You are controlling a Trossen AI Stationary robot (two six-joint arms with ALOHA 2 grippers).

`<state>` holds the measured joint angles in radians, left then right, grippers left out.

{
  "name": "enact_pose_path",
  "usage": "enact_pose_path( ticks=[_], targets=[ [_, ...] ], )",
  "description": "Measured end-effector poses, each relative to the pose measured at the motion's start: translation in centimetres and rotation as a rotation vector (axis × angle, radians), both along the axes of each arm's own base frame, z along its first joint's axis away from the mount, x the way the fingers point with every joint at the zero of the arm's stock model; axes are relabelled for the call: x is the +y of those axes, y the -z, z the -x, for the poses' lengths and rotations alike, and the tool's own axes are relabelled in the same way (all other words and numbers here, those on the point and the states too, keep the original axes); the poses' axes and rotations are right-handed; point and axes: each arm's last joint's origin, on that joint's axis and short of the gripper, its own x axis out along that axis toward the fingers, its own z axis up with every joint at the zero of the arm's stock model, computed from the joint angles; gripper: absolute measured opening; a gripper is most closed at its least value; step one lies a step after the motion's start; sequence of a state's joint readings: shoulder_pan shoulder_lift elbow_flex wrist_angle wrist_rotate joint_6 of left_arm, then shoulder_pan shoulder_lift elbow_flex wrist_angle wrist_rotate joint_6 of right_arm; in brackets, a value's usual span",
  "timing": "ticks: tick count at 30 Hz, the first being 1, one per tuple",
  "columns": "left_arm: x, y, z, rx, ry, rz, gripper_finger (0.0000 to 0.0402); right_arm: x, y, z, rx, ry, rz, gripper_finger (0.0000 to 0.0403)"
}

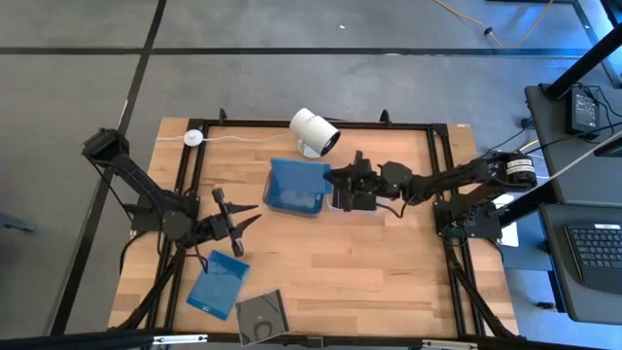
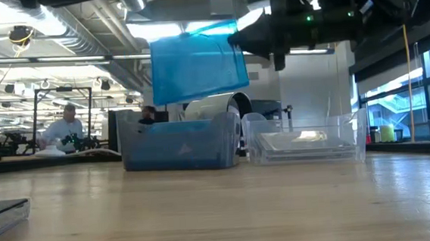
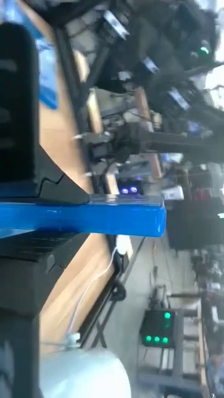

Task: Pick & place jewel cases by type
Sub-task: Put the right blue cd case into the black bin

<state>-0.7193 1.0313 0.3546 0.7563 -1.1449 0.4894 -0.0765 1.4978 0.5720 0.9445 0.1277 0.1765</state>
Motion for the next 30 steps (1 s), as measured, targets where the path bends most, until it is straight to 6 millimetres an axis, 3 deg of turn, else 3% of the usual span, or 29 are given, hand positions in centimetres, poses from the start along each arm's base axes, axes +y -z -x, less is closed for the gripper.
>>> enact_pose_path(
  ticks=[6,13,19,30],
  targets=[
    [-0.2,0.0,0.0,-0.026,0.059,0.053,0.0107,-0.2,1.6,-0.4,-0.005,0.061,-0.047,0.0054],
    [-0.4,0.1,-0.1,-0.031,0.124,0.087,0.0107,-0.4,4.1,-3.1,0.033,0.062,-0.086,0.0061],
    [-0.5,0.4,-0.1,-0.020,0.162,0.111,0.0107,-0.5,5.1,-4.4,0.044,0.064,-0.108,0.0059],
    [-0.5,1.5,-0.1,0.040,0.157,0.145,0.0107,-0.5,6.2,-4.3,0.163,0.061,-0.091,0.0098]
  ],
)
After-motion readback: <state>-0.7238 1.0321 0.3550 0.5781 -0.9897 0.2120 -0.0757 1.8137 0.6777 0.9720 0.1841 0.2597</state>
